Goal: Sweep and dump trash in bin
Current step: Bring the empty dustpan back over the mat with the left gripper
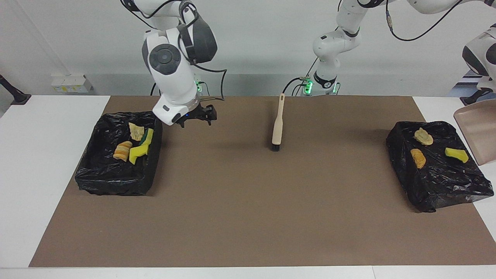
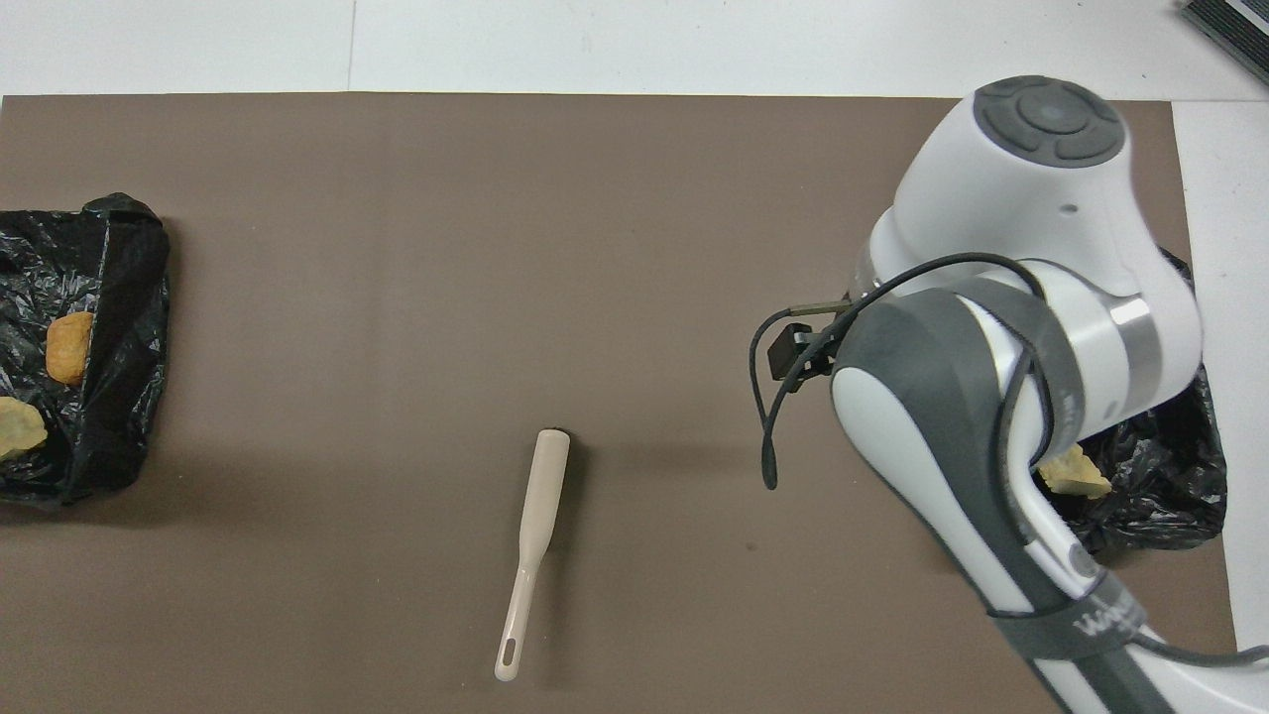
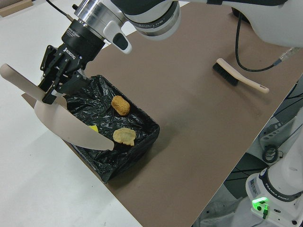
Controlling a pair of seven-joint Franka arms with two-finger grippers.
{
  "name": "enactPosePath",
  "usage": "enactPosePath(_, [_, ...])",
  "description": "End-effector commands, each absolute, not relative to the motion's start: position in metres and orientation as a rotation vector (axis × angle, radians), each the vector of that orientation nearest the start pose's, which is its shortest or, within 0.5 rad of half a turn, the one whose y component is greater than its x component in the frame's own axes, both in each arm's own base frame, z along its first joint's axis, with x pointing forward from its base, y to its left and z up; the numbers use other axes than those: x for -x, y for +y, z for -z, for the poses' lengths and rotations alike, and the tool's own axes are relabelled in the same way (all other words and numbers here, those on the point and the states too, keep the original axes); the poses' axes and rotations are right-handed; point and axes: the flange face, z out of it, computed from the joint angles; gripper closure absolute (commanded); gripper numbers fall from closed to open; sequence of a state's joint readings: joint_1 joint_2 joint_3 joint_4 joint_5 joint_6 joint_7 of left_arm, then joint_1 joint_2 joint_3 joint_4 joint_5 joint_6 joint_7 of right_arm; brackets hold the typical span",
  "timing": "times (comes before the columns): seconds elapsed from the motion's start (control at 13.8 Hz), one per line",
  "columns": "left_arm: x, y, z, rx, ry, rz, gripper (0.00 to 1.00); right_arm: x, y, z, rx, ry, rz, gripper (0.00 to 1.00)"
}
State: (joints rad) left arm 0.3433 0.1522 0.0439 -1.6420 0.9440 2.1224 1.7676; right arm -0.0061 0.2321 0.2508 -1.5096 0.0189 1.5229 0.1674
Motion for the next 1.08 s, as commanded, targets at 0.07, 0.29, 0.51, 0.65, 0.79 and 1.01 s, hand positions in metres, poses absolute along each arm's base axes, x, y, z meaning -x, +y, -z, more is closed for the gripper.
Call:
enactPosePath(0.07, [-0.600, 0.225, -0.602, 1.498, 1.808, -0.699, 1.00, -0.604, 0.052, -0.544, 3.133, -0.178, -0.273, 0.00])
enactPosePath(0.29, [-0.615, 0.151, -0.590, 1.610, 1.854, -0.570, 1.00, -0.599, -0.002, -0.569, 3.184, -0.100, -0.204, 0.00])
enactPosePath(0.51, [-0.611, 0.085, -0.573, 1.888, 1.843, -0.397, 1.00, -0.591, -0.012, -0.588, 3.193, -0.056, -0.148, 0.00])
enactPosePath(0.65, [-0.603, 0.040, -0.558, 2.016, 1.803, -0.338, 1.00, -0.591, -0.021, -0.589, 3.197, -0.046, -0.146, 0.00])
enactPosePath(0.79, [-0.598, -0.011, -0.537, 2.137, 1.740, -0.302, 1.00, -0.582, -0.005, -0.602, 3.210, -0.070, -0.117, 0.00])
enactPosePath(1.01, [-0.587, -0.079, -0.507, 2.359, 1.599, -0.271, 1.00, -0.580, -0.003, -0.609, 3.221, -0.075, -0.099, 0.00])
